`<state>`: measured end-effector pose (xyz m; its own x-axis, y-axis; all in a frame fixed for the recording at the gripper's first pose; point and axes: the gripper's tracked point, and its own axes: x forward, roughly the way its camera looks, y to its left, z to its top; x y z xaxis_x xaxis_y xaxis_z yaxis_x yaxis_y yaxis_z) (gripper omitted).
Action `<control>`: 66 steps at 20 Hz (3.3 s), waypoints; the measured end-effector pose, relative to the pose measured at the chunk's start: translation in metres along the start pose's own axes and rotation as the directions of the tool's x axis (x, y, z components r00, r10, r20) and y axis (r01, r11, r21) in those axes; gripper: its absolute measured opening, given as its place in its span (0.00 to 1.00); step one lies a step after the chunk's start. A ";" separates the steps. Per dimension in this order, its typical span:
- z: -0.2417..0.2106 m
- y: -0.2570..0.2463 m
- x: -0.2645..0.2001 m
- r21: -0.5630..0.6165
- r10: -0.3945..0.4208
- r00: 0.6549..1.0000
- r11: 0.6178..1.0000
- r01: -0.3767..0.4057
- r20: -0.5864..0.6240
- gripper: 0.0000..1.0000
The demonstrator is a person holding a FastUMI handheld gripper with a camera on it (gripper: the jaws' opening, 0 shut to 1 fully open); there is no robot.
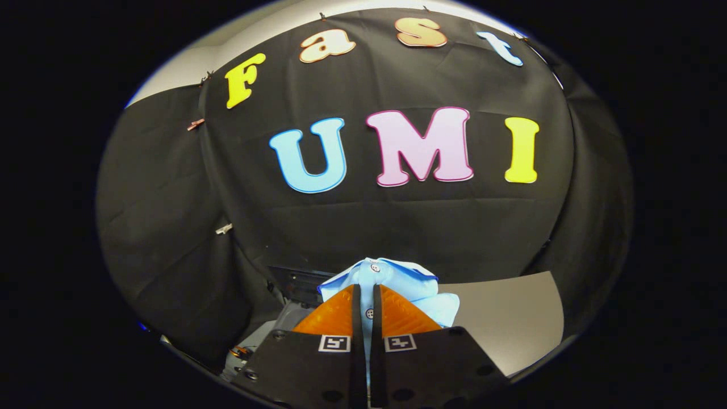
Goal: Put the clothes into the washing machine and then close the washing machine lid.
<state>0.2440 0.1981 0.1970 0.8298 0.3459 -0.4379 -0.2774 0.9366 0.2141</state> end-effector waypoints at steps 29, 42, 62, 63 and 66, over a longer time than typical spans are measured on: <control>-0.220 0.150 0.216 0.036 0.026 0.974 0.999 -0.018 -0.223 0.07; -0.337 0.123 0.268 -0.016 -0.052 0.947 0.999 0.050 -0.317 0.07; -0.409 0.096 0.295 -0.033 -0.139 0.905 0.990 0.137 -0.403 0.40; -0.408 0.096 0.290 -0.045 -0.143 0.903 0.990 0.136 -0.406 0.60; -0.407 0.094 0.289 -0.041 -0.147 0.904 0.989 0.142 -0.402 1.00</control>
<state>0.2610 0.4089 -0.2654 0.5965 0.1976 -0.7779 -0.1761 0.9778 0.1134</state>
